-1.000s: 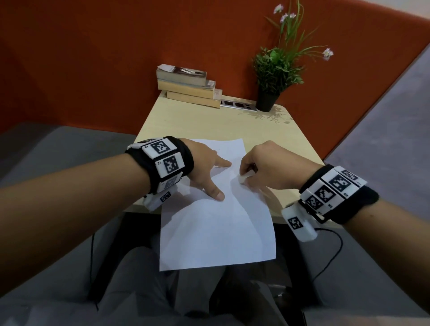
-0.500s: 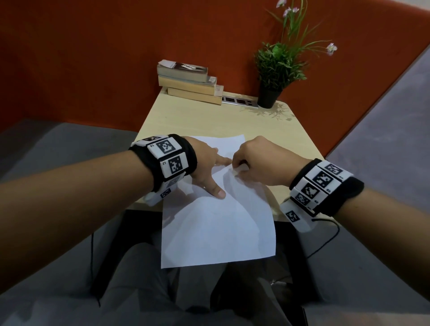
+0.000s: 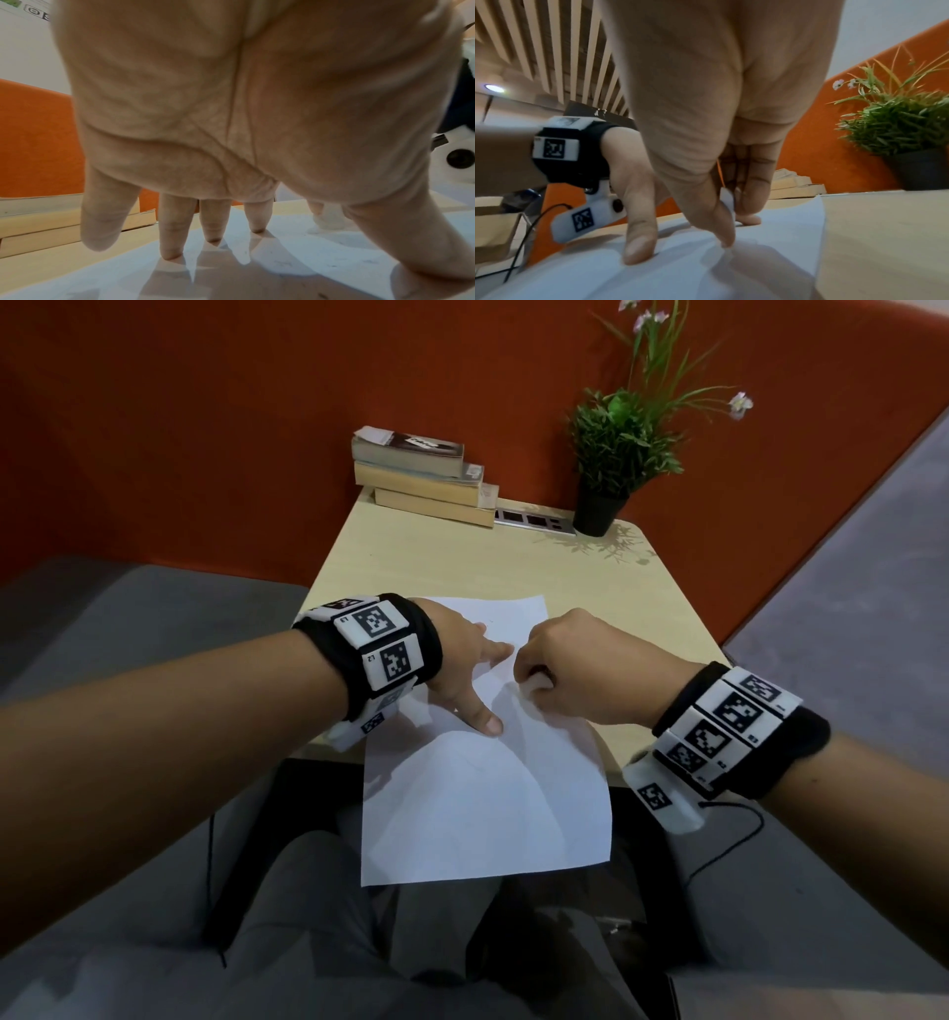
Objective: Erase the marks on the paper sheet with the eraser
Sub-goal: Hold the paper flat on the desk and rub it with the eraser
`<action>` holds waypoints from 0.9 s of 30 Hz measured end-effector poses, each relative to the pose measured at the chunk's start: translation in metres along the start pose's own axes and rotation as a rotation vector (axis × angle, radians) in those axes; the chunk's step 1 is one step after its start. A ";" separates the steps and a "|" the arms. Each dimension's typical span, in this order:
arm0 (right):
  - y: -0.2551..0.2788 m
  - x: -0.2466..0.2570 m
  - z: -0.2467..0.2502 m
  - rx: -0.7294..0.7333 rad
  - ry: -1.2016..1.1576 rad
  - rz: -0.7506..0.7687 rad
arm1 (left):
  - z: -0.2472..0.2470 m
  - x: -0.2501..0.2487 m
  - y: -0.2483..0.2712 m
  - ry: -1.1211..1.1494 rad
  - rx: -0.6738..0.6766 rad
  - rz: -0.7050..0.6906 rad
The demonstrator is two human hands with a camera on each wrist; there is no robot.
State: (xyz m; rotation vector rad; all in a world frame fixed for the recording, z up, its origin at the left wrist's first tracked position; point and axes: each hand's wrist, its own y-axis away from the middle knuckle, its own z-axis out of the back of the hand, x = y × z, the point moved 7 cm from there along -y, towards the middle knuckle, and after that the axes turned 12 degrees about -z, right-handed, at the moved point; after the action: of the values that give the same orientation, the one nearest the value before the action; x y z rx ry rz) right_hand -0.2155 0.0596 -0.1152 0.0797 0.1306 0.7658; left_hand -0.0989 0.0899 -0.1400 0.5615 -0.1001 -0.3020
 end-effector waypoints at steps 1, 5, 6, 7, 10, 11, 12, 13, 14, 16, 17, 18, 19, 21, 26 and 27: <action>-0.001 -0.001 0.001 0.006 0.001 -0.008 | 0.000 0.000 0.000 -0.003 0.000 0.002; -0.005 -0.013 0.006 -0.027 -0.018 -0.083 | 0.001 -0.001 0.000 -0.012 0.009 0.014; -0.004 -0.010 0.005 -0.028 -0.006 -0.066 | 0.000 -0.001 0.000 -0.012 0.012 0.015; -0.002 -0.006 0.003 -0.021 0.005 -0.038 | 0.000 0.000 0.000 -0.009 0.013 0.015; 0.000 -0.003 0.002 -0.002 0.017 0.003 | 0.000 0.001 -0.001 -0.002 0.002 0.012; -0.002 -0.007 0.004 -0.013 0.013 -0.016 | 0.000 0.001 -0.001 -0.005 0.001 0.014; -0.003 -0.012 0.007 -0.023 -0.003 -0.040 | 0.000 0.000 -0.001 -0.009 0.002 0.017; -0.004 -0.015 0.008 -0.033 -0.015 -0.056 | 0.000 0.000 -0.001 -0.015 0.005 0.021; -0.003 -0.015 0.007 -0.041 -0.013 -0.055 | 0.000 -0.001 -0.001 -0.020 0.008 0.025; 0.000 -0.006 0.003 -0.032 0.018 -0.010 | -0.001 0.000 -0.001 -0.016 0.011 0.025; 0.002 0.000 0.000 -0.014 0.024 0.016 | -0.001 0.000 -0.001 -0.012 0.009 0.023; 0.004 0.003 -0.001 0.001 0.024 0.033 | -0.001 0.000 -0.001 -0.011 0.007 0.021; 0.003 0.002 -0.002 0.005 0.025 0.033 | 0.000 0.000 -0.001 -0.013 0.007 0.020; -0.001 -0.007 0.002 -0.022 0.017 -0.017 | 0.000 0.000 -0.002 -0.020 0.009 0.022; -0.001 0.000 0.001 -0.028 0.052 0.000 | -0.001 0.001 -0.002 -0.018 0.017 0.025; -0.001 0.003 0.001 -0.016 0.045 0.010 | -0.001 0.001 -0.002 -0.016 0.015 0.022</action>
State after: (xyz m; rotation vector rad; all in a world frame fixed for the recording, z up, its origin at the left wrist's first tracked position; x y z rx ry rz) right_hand -0.2121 0.0609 -0.1143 0.0484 0.1667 0.7785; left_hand -0.0987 0.0886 -0.1420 0.5730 -0.1237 -0.2848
